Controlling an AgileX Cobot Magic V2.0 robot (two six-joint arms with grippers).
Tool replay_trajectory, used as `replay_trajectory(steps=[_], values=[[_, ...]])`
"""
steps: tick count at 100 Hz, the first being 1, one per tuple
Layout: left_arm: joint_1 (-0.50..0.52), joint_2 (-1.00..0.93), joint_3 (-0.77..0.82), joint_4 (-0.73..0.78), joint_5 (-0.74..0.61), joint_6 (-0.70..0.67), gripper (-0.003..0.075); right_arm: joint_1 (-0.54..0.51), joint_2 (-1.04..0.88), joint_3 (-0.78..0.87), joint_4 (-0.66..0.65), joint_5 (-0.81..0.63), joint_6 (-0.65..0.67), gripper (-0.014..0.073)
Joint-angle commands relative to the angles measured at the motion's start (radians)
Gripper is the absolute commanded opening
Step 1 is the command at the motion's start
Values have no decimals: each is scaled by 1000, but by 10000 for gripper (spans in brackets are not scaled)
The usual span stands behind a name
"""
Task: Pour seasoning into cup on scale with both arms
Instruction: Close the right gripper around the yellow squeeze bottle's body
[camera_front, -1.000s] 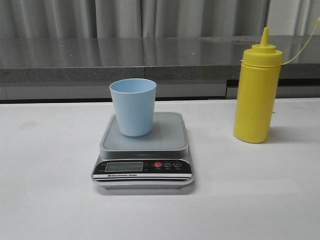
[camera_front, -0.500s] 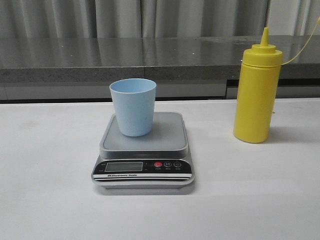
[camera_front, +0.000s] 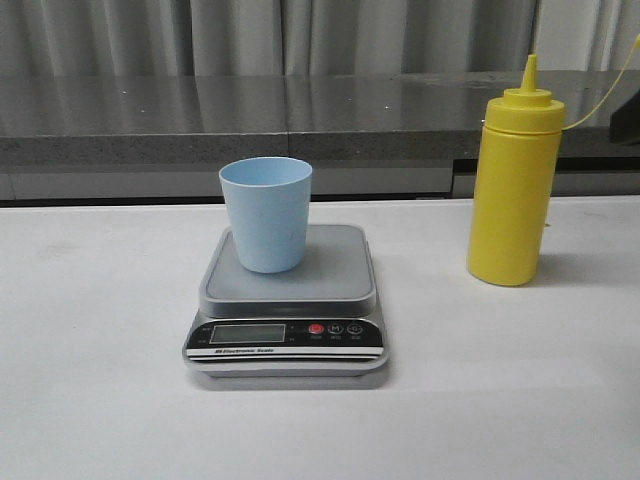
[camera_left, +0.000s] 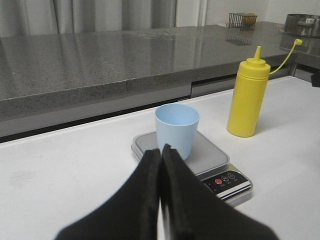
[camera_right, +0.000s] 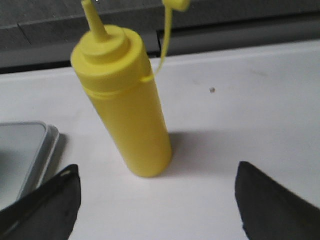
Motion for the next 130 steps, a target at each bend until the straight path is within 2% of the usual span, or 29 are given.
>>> replay_trajectory(steps=[1, 12, 24, 60, 72, 130], values=[[-6, 8, -28, -6, -83, -8, -20, 19, 43, -6, -35, -253, -4, 623], [-6, 8, -28, -6, -83, -8, -20, 28, 139, 9, -74, -464, -4, 623], [-6, 8, -28, -6, -83, -8, -20, 28, 247, 9, -107, -555, -4, 623], [-6, 8, -28, -6, -83, -8, -20, 30, 472, -5, -124, -681, -2, 653], [-6, 8, -28, -6, -83, -8, -20, 30, 526, -37, -164, -707, -2, 653], [-6, 8, -28, -6, -83, -8, -20, 32, 733, -207, -150, -782, -2, 653]])
